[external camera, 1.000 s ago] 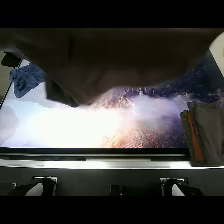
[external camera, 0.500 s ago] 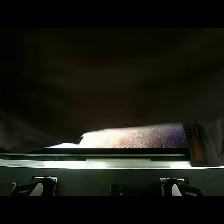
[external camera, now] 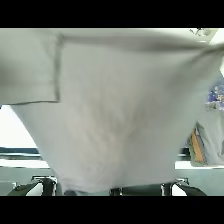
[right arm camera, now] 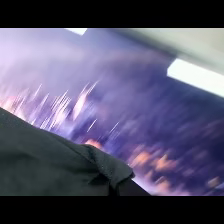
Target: Fold the shirts.
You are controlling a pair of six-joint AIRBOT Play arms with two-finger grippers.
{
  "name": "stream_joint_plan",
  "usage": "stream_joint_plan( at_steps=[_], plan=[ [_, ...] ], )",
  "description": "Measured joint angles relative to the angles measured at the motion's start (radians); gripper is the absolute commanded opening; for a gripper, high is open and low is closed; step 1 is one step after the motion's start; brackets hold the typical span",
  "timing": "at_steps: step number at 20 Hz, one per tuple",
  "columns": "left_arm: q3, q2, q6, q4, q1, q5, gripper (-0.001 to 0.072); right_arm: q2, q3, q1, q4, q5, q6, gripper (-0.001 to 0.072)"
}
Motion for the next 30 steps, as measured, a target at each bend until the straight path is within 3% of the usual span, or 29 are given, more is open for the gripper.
stream_joint_plan(
  at_steps=[3,7,13,16,22,25,30],
  plan=[
    [-0.200,-0.164,0.012,0.018,0.000,-0.020,0.0029,-0.262,-0.038,0.090,-0.067,0.018,0.013,0.0039],
    [-0.347,-0.395,0.037,0.011,0.000,0.067,0.0029,-0.517,-0.054,0.166,-0.113,-0.185,0.067,0.0039],
    [-0.330,-0.596,0.057,-0.062,-0.003,0.333,0.0030,-0.642,-0.058,0.164,-0.129,-0.602,0.213,0.0038],
    [-0.279,-0.660,0.062,-0.094,-0.016,0.436,0.0030,-0.660,-0.058,0.143,-0.130,-0.698,0.253,0.0038],
    [-0.240,-0.723,0.064,-0.096,-0.047,0.415,0.0030,-0.688,-0.060,0.134,-0.132,-0.599,0.265,0.0039],
    [-0.235,-0.686,0.064,-0.046,-0.028,0.295,0.0030,-0.664,-0.059,0.123,-0.130,-0.456,0.238,0.0039],
    [-0.260,-0.671,0.064,0.060,0.008,-0.023,0.0030,-0.674,-0.060,0.117,-0.133,-0.118,0.165,0.0038]
  ],
)
